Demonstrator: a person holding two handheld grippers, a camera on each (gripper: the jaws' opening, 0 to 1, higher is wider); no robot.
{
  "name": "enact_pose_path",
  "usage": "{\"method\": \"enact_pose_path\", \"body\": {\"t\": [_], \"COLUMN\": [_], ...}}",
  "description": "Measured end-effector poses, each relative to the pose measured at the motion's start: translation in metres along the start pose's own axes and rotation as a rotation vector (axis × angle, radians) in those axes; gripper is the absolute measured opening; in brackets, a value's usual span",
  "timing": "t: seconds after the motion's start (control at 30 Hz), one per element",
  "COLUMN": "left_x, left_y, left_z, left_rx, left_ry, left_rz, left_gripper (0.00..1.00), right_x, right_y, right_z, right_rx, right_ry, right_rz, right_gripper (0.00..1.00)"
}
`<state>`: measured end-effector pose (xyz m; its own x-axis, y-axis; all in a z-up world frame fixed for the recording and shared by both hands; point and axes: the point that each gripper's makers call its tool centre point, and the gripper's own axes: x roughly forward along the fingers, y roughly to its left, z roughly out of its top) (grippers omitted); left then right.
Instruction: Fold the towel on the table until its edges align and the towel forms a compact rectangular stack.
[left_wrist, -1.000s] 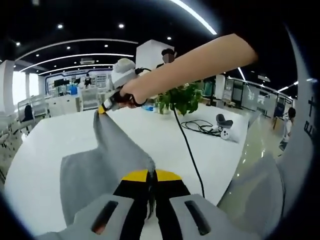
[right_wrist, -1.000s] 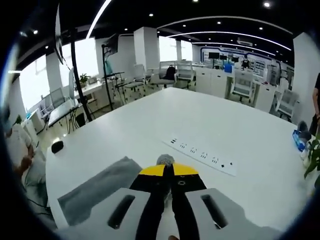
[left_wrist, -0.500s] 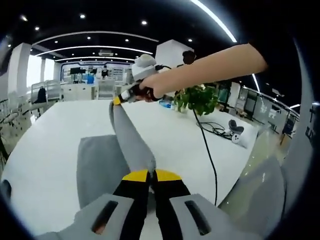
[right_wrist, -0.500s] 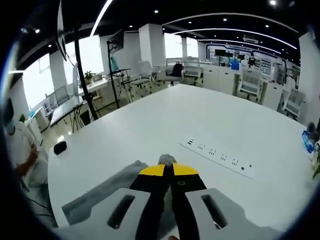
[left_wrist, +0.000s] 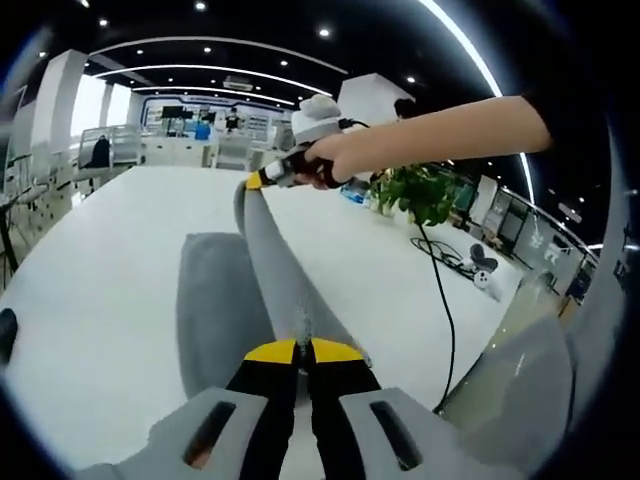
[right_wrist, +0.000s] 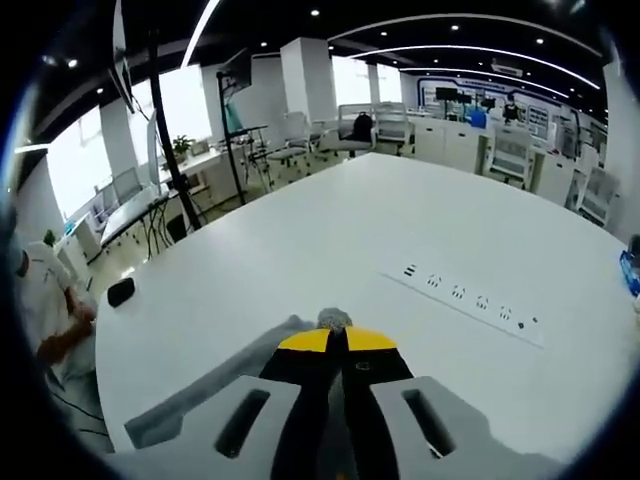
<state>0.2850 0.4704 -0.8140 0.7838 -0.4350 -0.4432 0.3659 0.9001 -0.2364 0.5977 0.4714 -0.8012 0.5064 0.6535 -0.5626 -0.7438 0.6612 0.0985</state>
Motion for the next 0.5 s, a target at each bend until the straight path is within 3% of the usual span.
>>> {"method": "enact_pose_path", "body": {"t": [0.13,0.2,0.5], "left_x": [0.001,0.002,0.0], "left_y": [0.011,0.015,0.03], "left_z": [-0.013,-0.019,-0.037], "left_rx": [-0.047,-0.059,-0.155], "left_ry": [0.023,0.035,0.054], "left_rz": [0.009,0.011,0.014], "left_gripper": [0.04,0.04,0.04], "right_x": [0.014,0.009,0.043], "right_y": [0.002,0.005,0.02], "right_z": [-0.004,-0.007,-0.021], "right_rx": [0.002,0.009,0.013], "right_ry": [0.009,0.017,0.04], "right_rz": [0.003,0.008,0.029], "right_gripper": [0.01,0.01,0.02]}}
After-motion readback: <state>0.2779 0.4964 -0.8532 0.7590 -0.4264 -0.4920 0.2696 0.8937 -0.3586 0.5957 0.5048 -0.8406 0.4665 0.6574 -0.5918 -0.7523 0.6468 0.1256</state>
